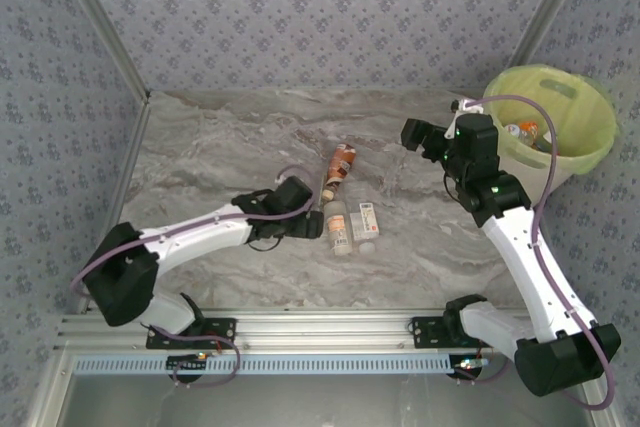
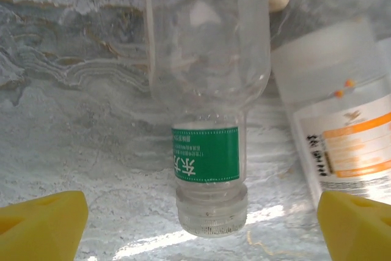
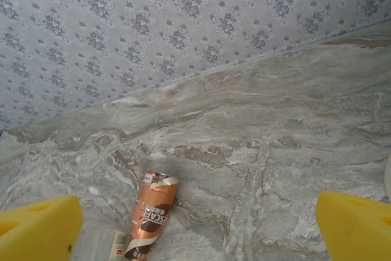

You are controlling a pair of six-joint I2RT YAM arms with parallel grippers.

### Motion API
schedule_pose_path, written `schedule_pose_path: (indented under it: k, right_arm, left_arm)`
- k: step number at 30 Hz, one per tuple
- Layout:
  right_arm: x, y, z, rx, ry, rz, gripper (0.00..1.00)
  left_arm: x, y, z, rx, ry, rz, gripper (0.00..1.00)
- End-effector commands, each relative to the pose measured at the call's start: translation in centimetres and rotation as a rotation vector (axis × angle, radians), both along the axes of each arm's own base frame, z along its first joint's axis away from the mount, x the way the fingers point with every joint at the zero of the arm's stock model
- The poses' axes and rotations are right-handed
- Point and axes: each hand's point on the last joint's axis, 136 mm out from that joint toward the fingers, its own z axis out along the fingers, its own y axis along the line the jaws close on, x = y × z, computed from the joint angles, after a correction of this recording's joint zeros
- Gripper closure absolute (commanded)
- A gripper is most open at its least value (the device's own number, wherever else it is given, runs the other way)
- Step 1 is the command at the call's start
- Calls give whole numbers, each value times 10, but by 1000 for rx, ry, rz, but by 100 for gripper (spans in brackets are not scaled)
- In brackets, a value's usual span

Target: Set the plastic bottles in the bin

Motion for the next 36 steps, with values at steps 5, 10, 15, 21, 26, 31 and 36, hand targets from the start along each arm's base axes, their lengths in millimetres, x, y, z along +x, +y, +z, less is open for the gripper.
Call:
schedule_pose_path:
  k: [5,10,15,21,26,31,36]
  right_arm:
    - [-4,-5,9,8,-21,-36,0]
    - [-5,-8,6,-8,-7,-46,0]
    - [-6,-8,2,-7,4,-50,0]
    - [-6,-8,0,-10,9,-53,0]
    - [-6,-6,-4,0,21,-52,0]
    - [-5,-3,-7,-1,30,-39,0]
    - [-2,4,-8,24,28,-15,0]
  left_arm:
    - [10,-8,-12,60,-34,33,14]
    - [5,-12,-33,75,29,36,25]
    - [5,-13,-43,93,33,32,33]
    - [5,-13,-51,116,49,39,49]
    - [4,-9,-49,113,40,43,60]
    - [2,-7,-36,73,4,20,72]
    - [0,-6,-10,10,-64,-33,89]
